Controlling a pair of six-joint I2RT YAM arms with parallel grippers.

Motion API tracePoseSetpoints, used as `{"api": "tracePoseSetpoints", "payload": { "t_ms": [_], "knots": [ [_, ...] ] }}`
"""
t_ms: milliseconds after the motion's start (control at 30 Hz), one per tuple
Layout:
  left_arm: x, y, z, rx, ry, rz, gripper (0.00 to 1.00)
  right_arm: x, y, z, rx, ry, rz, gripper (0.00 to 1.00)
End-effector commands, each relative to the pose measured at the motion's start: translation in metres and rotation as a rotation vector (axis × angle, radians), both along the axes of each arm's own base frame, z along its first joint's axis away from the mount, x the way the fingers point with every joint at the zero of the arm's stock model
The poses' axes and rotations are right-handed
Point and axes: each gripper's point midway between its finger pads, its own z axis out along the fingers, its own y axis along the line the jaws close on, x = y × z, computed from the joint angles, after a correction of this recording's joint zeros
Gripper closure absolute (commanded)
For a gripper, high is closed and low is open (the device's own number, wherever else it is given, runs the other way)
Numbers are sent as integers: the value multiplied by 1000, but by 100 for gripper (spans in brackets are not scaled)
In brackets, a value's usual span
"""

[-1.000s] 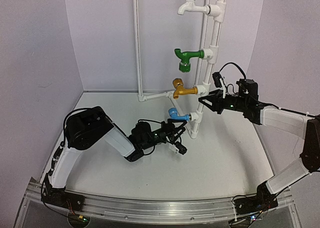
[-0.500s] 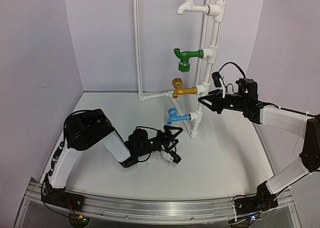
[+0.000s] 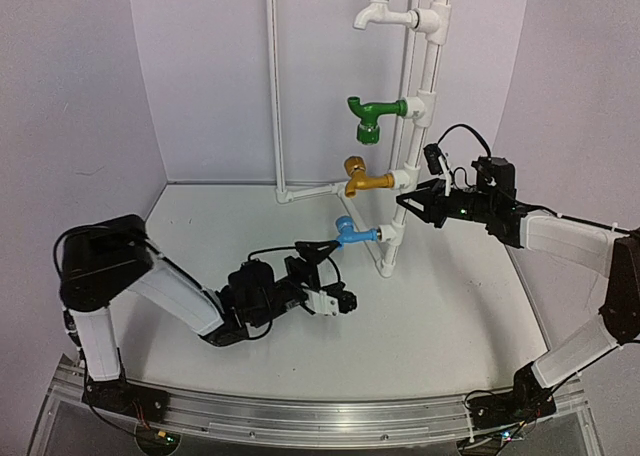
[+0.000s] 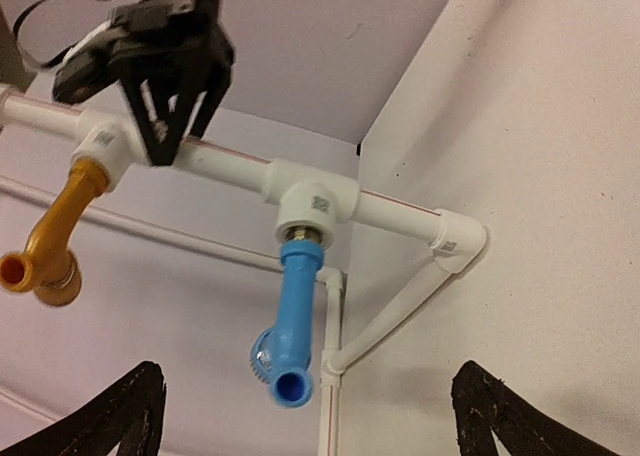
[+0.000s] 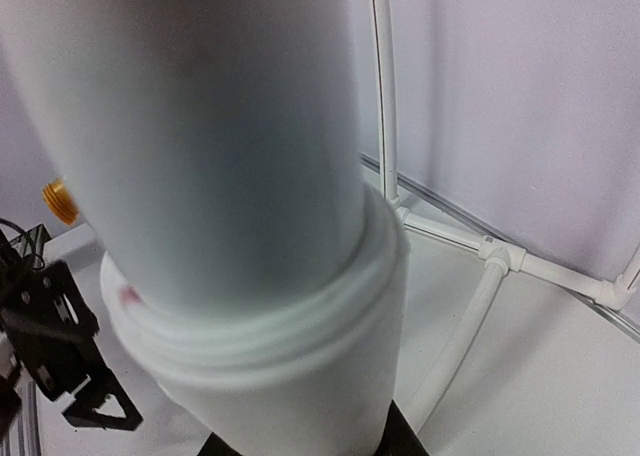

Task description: Install the water faucets

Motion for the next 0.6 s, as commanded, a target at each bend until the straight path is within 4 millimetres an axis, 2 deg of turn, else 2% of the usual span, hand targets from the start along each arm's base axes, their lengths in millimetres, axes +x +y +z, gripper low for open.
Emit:
{"api": "tracePoseSetpoints", "payload": {
  "t_ms": [0, 100, 233, 333, 400, 567],
  "knots": [
    [17, 49, 57, -325, 547, 104, 1, 4, -1, -1, -6, 69, -30, 100],
    [27, 76, 69, -472, 837, 75, 3, 4, -1, -1, -6, 72, -31, 100],
    [47, 99, 72, -644, 1308, -4, 4, 5, -1, -3, -7, 78, -31, 100],
    [57, 102, 69, -746, 1640, -86, 7, 5, -1, -2, -7, 78, -30, 100],
    [59, 97, 68, -777, 1793, -166, 7, 6, 0, -3, -8, 80, -28, 100],
    [60, 88, 74, -840, 2010, -373, 6, 6, 0, -6, -7, 91, -26, 100]
  ]
}}
